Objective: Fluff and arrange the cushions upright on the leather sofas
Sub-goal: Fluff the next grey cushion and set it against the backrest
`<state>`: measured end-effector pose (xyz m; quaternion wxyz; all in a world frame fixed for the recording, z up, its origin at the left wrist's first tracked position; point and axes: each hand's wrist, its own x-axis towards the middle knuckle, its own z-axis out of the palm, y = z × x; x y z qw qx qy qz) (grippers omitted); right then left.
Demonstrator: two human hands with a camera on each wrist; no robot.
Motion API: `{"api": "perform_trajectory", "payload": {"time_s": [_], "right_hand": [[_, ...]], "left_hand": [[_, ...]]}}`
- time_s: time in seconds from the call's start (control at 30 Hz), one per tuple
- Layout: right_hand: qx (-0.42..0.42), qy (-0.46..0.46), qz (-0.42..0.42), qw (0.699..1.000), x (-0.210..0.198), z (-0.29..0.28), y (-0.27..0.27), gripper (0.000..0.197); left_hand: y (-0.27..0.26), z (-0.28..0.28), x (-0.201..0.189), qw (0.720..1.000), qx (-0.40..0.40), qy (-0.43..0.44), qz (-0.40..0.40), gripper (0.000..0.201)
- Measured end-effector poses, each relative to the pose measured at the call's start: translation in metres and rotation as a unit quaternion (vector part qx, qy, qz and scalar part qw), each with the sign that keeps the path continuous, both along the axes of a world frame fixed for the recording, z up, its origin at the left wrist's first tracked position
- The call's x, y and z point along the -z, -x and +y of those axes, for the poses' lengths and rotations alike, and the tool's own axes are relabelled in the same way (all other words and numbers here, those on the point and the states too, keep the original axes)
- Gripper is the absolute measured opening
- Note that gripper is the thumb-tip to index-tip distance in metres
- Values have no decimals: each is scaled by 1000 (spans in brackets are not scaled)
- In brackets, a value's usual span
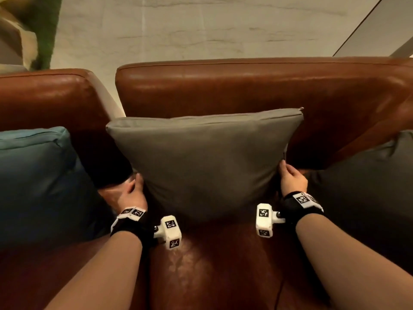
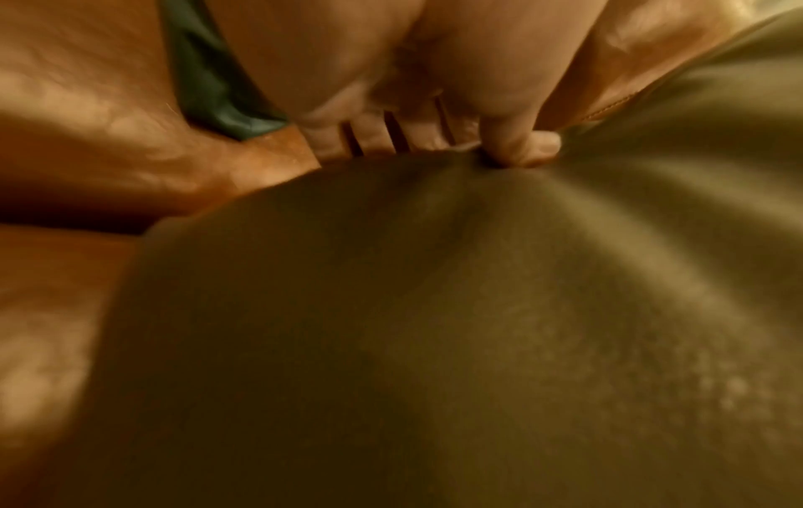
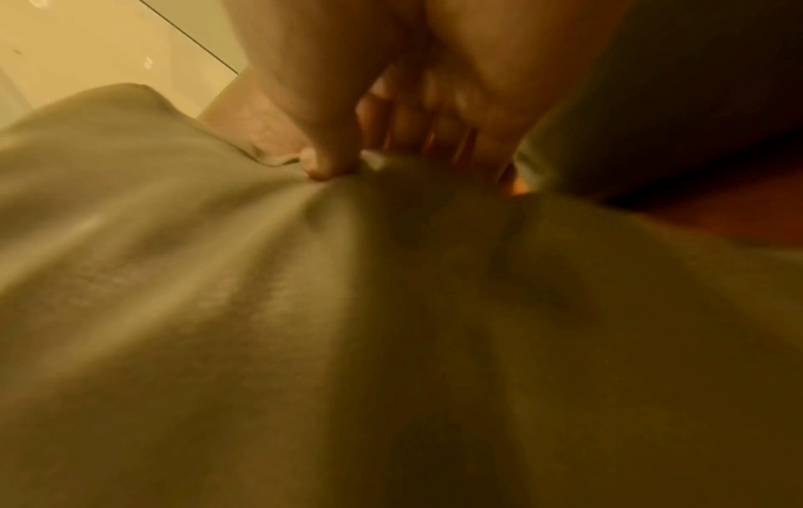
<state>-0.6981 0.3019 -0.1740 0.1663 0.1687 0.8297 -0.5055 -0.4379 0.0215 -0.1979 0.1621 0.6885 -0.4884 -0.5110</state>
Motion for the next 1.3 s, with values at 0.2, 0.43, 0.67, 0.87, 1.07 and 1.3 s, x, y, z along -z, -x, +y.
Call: {"api": "perform_trajectory", "payload": {"time_s": [0.2,0.43,0.67,0.87,1.07,1.3], "right_hand": [[-66,-3,-67,996,28,25,-17,41],[-39,-118,1,992,1,14,-16,35],[-84,-24,-101,991,36,30,-37,35],[-40,-93,-14,995,28,27,-37,29],[-152,-121,-110,975,53,48,-57,43],[-105,-242,-54,963,61,38,-48,33]], "left_hand": [[-13,21,13,998,35,-19,45,30],[-3,19,2,998,-48,19,21,36],[-29,28,31,993,117,-3,-23,39],[-26,22,37,1000,15,-1,3,36],[-54,33,67,987,144,-41,-55,40],[-41,33,69,977,150,-9,-154,18]]}}
